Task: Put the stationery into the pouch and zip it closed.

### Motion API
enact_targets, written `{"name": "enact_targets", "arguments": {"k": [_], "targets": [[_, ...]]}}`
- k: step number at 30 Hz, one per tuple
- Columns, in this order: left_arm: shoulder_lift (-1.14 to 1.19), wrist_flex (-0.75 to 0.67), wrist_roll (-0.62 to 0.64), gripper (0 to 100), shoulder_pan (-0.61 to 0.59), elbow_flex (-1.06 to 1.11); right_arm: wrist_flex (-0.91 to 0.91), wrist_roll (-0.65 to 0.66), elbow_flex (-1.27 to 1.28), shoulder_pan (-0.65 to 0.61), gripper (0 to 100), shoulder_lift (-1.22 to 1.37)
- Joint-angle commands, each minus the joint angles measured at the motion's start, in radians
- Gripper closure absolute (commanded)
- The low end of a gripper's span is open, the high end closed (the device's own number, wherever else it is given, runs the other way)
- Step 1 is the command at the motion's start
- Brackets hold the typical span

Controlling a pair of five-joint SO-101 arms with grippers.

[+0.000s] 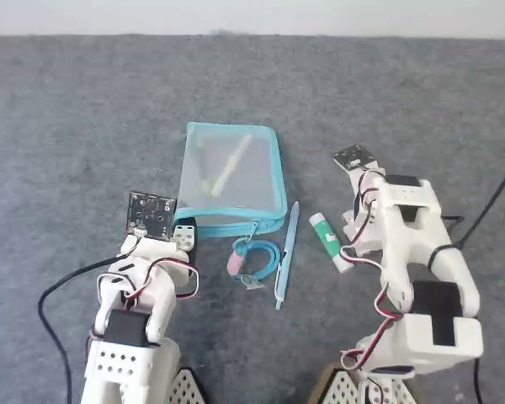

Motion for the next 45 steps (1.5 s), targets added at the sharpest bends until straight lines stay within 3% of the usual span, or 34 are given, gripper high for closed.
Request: {"name": "enact_targets", "arguments": {"k": [1,8,22,26,30,34,38,45], "targets": [[0.009,-0.023,-0.006,99,-0.009,-0.008,-0.102,-0.057,0.021,0.007,86.1,-0.039],[0.009,-0.023,-0.006,99,-0.009,-0.008,-0.124,-0.064,0.031,0.013,98.3,-0.044],[0.009,-0.023,-0.006,99,-0.009,-0.008,-0.054,-0.071,0.023,0.013,99.0,-0.064],[0.009,-0.023,-0.006,99,-0.009,-0.008,-0.002,-0.074,0.025,0.053,99.1,-0.185],[0.009,-0.028,-0.006,99,-0.009,-0.007,0.171,-0.066,0.021,0.031,99.1,-0.415],[0.009,-0.028,-0.006,99,-0.003,-0.004,0.400,-0.043,-0.034,-0.071,99.1,-0.665],[0.009,-0.028,-0.006,99,-0.003,-0.004,0.608,-0.044,-0.143,-0.274,99.1,-0.814],[0.009,-0.029,-0.006,99,-0.009,-0.004,0.756,-0.172,-0.315,-0.665,99.1,-0.748]]}}
